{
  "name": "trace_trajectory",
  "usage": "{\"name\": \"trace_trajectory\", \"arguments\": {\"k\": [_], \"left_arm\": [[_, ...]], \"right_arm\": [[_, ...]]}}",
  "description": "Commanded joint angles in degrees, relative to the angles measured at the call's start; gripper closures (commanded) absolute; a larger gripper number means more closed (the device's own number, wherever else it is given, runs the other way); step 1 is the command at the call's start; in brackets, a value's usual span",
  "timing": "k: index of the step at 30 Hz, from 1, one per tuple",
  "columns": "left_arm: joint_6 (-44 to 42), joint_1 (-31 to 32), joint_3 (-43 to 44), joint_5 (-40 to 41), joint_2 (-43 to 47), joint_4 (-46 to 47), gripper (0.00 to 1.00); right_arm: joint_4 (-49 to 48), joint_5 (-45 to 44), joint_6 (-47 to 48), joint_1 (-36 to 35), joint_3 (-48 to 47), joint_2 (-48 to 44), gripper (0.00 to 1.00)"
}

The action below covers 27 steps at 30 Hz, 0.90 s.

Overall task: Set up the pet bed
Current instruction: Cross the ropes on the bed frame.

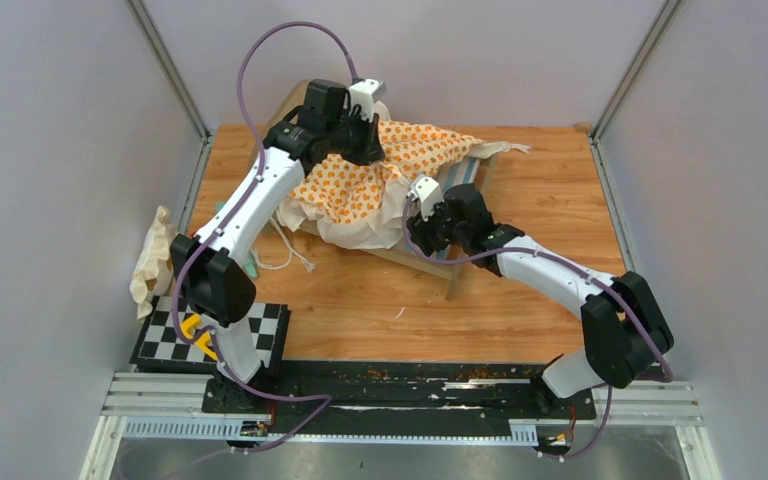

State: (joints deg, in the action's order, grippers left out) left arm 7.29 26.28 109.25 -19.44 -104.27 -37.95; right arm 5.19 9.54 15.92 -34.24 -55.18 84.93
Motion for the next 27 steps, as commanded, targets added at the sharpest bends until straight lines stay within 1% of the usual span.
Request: {"name": "trace_trajectory", "arguments": {"k": [1, 6, 12, 14, 21, 23, 27], "left_arm": [[-0.5, -0.8, 2.6, -1.2, 0.1, 1.0, 1.0], [-0.5, -1.3, 2.2, -1.4, 0.1, 1.1, 1.0], [-0.3, -1.7, 1.8, -1.8, 0.3, 1.4, 1.0], [-0.2, -1.8, 1.6, -2.0, 0.1, 1.6, 1.0], [-0.1, -2.1, 1.3, -2.3, 0.2, 1.9, 1.0], [-0.1, -2.2, 1.2, -2.3, 0.2, 2.0, 1.0], [-0.1, -2.2, 1.1, -2.9, 0.2, 2.1, 1.0]], "right_arm": [[-4.7, 0.1, -2.0, 0.1, 0.7, 0.1, 0.5], [-4.7, 0.1, -2.7, 0.1, 1.3, 0.0, 0.67], [-3.8, 1.8, -4.1, 0.1, 1.2, -2.4, 0.94], [-1.8, 3.4, -5.3, 0.1, 0.4, -4.4, 1.0], [5.6, 10.4, -13.5, 0.1, -1.5, -14.2, 1.0], [8.3, 13.8, -15.4, 0.1, -2.3, -16.4, 1.0], [13.9, 23.3, -21.7, 0.0, -4.9, -19.0, 1.0]]}}
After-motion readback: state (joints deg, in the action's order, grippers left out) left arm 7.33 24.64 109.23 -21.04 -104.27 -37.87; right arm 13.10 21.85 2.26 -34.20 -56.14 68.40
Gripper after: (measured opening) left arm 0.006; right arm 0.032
